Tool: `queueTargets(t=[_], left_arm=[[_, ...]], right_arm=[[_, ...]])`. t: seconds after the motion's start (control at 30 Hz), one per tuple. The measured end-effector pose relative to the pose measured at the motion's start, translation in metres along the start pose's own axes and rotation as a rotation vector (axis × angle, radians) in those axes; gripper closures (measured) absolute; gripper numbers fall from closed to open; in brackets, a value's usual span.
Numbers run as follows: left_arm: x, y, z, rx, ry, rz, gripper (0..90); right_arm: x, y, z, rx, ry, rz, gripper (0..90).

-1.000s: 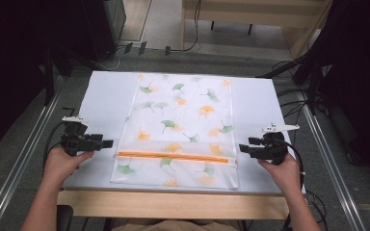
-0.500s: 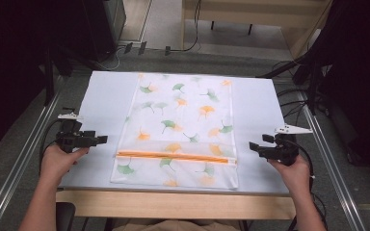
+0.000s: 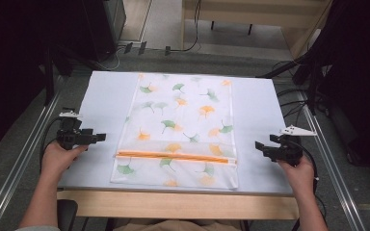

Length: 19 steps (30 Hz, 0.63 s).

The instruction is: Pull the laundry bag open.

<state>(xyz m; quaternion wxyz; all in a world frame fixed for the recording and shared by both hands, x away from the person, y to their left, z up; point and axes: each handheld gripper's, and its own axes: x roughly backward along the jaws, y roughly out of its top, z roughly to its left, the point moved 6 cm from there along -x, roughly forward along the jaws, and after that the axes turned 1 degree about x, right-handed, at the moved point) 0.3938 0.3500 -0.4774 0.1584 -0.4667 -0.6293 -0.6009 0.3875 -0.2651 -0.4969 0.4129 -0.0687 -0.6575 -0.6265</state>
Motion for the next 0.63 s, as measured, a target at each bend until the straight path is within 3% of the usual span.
queueTargets(t=[0.1, 0.63], left_arm=[[-0.0016, 0.0001, -0.0008, -0.004, 0.000, 0.004, 30.1], [0.0003, -0.0012, -0.0001, 0.006, 0.007, 0.006, 29.6]], right_arm=[[-0.0019, -0.0028, -0.0004, 0.007, 0.026, 0.018, 21.0], [-0.0048, -0.0028, 0.0000, 0.024, 0.033, 0.028, 21.3]])
